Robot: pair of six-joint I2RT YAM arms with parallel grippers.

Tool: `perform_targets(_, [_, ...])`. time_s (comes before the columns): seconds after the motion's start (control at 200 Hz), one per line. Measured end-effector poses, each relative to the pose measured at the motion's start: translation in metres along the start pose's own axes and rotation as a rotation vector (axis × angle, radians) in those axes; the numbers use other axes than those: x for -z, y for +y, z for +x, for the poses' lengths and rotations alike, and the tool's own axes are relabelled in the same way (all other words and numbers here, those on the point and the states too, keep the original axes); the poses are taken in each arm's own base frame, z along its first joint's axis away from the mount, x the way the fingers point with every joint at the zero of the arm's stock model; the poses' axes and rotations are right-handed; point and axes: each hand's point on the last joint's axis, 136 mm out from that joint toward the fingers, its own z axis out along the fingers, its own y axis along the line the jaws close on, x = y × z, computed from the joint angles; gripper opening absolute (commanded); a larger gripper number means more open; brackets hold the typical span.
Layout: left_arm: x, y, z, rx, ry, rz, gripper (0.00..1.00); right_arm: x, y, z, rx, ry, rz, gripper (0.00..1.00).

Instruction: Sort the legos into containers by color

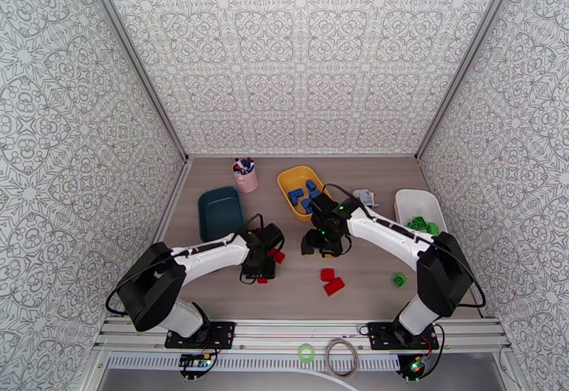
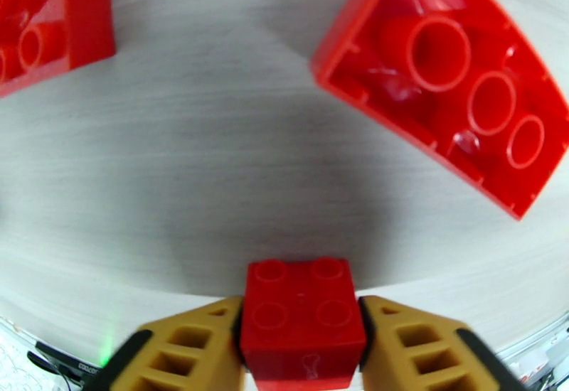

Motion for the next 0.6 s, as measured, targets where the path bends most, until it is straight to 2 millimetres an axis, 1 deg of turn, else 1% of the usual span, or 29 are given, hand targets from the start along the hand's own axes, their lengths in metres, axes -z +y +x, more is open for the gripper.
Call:
perform_targets(0.2, [0.01, -0.004, -0.004, 0.034, -0.018, 0.013, 0.34, 0.001, 0.001, 0.001, 0.016, -0.001, -0.006, 0.65])
perform_targets(0.34, [0.03, -0.009, -0.011, 0.066, -0.067, 0.065, 0.34, 0.004, 0.007, -0.003, 0.042, -0.007, -0.02, 0.63])
perform_targets(0.445, [0.05, -0.008, -0.025, 0.118, -0.119, 0.121, 0.34, 0.01, 0.026, -0.018, 0.069, -0.027, -0.063, 0.64])
perform_targets(0.595, [0.074, 0.005, -0.048, 0.234, -0.183, 0.195, 0.34, 0.018, 0.072, -0.049, 0.12, -0.058, -0.172, 0.65])
